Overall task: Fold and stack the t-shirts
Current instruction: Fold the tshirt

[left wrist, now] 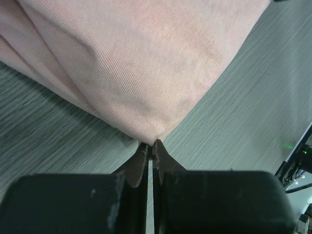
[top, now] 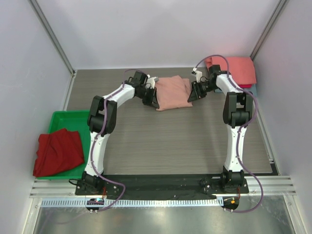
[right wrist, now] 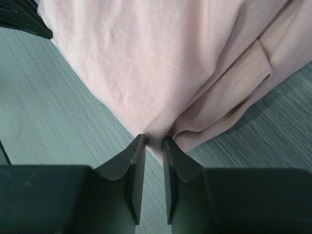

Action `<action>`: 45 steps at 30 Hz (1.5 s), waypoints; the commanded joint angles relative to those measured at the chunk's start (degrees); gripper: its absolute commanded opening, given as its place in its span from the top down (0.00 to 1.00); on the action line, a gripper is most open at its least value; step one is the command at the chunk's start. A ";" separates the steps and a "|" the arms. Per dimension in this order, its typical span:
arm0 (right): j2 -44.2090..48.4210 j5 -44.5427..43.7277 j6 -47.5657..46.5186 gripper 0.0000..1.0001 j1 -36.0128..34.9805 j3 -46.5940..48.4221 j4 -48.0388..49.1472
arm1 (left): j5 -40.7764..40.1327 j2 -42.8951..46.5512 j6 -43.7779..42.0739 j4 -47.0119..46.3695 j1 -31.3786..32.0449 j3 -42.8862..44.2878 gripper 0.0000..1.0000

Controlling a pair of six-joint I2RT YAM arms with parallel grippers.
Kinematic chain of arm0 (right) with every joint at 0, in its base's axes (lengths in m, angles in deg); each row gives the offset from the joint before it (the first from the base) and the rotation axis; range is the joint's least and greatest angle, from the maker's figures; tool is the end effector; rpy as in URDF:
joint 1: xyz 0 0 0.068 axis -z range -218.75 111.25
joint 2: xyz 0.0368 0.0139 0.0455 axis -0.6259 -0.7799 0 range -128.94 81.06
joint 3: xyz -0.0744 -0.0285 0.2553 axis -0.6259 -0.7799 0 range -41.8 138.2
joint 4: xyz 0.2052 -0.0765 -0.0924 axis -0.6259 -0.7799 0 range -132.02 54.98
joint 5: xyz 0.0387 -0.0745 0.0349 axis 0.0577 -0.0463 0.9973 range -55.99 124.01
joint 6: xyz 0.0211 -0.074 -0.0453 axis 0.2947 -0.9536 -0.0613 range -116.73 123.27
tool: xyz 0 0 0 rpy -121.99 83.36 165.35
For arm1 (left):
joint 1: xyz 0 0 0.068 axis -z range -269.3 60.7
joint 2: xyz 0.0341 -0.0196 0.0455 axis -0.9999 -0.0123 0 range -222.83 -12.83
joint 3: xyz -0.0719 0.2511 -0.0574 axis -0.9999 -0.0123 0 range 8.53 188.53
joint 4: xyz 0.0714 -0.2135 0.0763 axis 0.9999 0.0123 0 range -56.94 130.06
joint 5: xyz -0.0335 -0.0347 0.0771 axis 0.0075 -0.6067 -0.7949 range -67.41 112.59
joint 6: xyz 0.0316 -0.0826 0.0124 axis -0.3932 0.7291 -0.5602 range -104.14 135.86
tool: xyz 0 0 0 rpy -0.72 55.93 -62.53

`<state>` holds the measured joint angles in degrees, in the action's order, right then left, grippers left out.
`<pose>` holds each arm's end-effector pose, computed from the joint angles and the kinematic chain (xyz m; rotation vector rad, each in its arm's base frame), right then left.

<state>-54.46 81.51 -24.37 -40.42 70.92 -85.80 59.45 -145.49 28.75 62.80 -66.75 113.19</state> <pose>0.4641 0.0722 0.1423 -0.7889 2.3877 0.9947 0.4347 -0.2323 0.1370 0.4695 2.5756 -1.0564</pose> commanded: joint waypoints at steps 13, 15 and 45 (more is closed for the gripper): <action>18.34 6.55 -4.88 0.97 -0.88 -18.41 -1.51 | 1.37 10.13 -2.69 4.10 -1.19 -5.51 1.00; 20.20 6.63 -5.76 0.97 -1.31 -22.19 -1.42 | 1.63 11.72 -2.51 5.32 -1.28 -7.71 1.00; -1.14 -2.15 -3.92 0.61 2.46 14.62 -7.76 | -6.89 -1.98 -7.87 0.76 -6.37 16.79 0.49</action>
<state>-53.50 81.69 -31.39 -37.58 81.39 -97.30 54.32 -144.92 23.15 65.68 -73.24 126.35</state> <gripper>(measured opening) 0.390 0.515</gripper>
